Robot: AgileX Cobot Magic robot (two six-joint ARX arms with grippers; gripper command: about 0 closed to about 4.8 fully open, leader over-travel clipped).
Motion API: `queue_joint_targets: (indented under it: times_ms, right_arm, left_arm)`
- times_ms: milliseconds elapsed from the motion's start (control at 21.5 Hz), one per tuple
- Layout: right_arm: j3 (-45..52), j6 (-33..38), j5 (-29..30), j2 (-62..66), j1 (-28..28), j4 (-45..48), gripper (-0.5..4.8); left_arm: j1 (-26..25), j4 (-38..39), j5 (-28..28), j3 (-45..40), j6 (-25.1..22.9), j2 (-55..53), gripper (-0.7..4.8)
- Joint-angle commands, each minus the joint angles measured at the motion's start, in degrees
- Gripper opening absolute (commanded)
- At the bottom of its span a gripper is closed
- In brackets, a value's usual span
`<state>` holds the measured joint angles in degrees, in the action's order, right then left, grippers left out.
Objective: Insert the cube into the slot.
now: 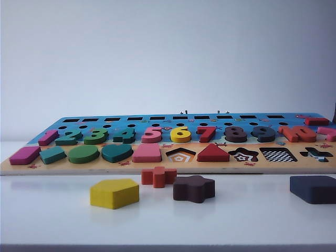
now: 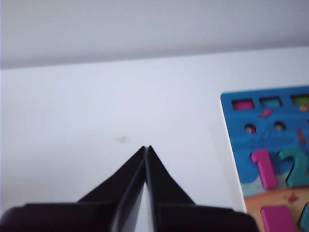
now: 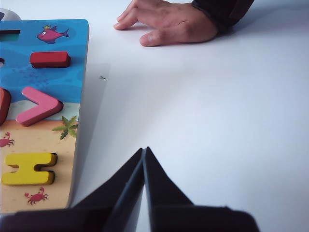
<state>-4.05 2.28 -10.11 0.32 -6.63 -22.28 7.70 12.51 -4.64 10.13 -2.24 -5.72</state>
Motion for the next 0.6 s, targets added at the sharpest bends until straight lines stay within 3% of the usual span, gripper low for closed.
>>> queue_joint_targets:
  times_ms: [47, 233, 419, 512, 605]
  right_arm:
    - [0.0, -0.2, -0.4, -0.2, 0.1, 0.4, -0.01]
    - [0.0, -0.2, -0.4, -0.2, 0.1, 0.4, -0.01]
    - [0.0, -0.2, -0.4, -0.2, 0.1, 0.4, -0.01]
    - [0.0, -0.1, -0.4, -0.2, 0.1, 0.4, -0.01]
    - [0.0, 4.6, -0.4, -0.2, 0.1, 0.4, 0.0]
  left_arm:
    - [0.9, 0.4, 0.2, 10.7, 0.4, -6.4, 0.07]
    - [5.5, 9.2, 0.6, 26.0, 0.6, -13.8, 0.06]
    - [10.5, 16.4, 3.1, 31.1, 3.2, -15.1, 0.07]
    - [12.2, 22.8, 8.0, 32.5, 4.4, -15.1, 0.07]
    - [13.7, 28.4, 13.4, 33.4, 4.5, -15.1, 0.07]
